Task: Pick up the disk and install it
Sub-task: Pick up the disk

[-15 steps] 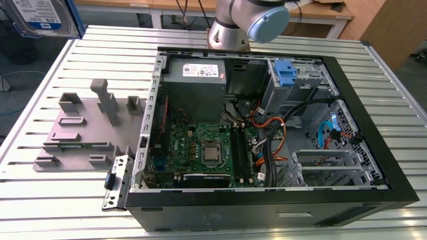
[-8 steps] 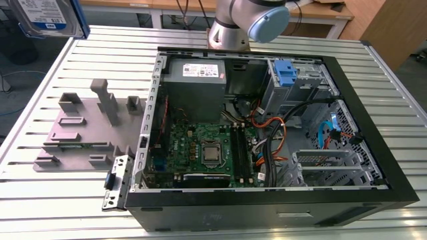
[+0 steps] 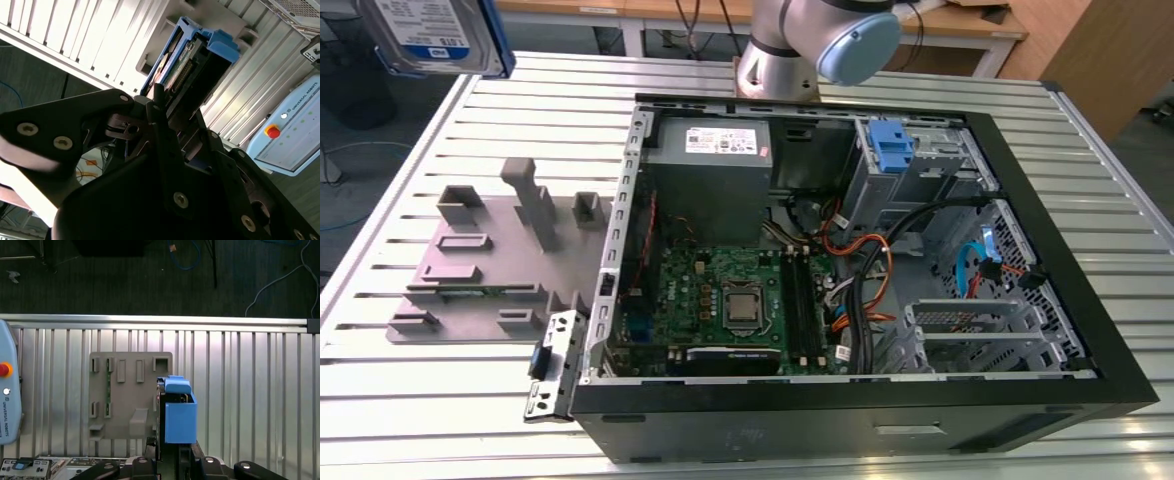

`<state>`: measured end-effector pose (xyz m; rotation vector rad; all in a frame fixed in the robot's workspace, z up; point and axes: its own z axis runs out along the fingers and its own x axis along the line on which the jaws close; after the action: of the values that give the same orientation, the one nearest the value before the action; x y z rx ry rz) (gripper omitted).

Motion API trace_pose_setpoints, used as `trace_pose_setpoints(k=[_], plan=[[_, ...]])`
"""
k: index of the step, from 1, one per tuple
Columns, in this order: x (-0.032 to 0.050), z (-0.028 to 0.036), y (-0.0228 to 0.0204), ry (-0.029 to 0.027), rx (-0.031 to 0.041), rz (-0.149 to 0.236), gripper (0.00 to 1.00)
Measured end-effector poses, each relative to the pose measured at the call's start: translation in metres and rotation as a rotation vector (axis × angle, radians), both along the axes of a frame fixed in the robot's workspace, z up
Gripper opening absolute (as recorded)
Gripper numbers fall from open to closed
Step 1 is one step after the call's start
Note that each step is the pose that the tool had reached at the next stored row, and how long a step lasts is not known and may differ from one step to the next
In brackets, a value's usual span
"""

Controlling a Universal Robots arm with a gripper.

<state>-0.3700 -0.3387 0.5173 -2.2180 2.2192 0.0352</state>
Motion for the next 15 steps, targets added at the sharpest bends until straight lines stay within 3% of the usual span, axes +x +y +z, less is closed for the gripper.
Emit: trace_pose_setpoints(k=[15], plan=[[0.0421, 0.0, 0.0, 0.0001, 0.0004, 0.0, 0.35]])
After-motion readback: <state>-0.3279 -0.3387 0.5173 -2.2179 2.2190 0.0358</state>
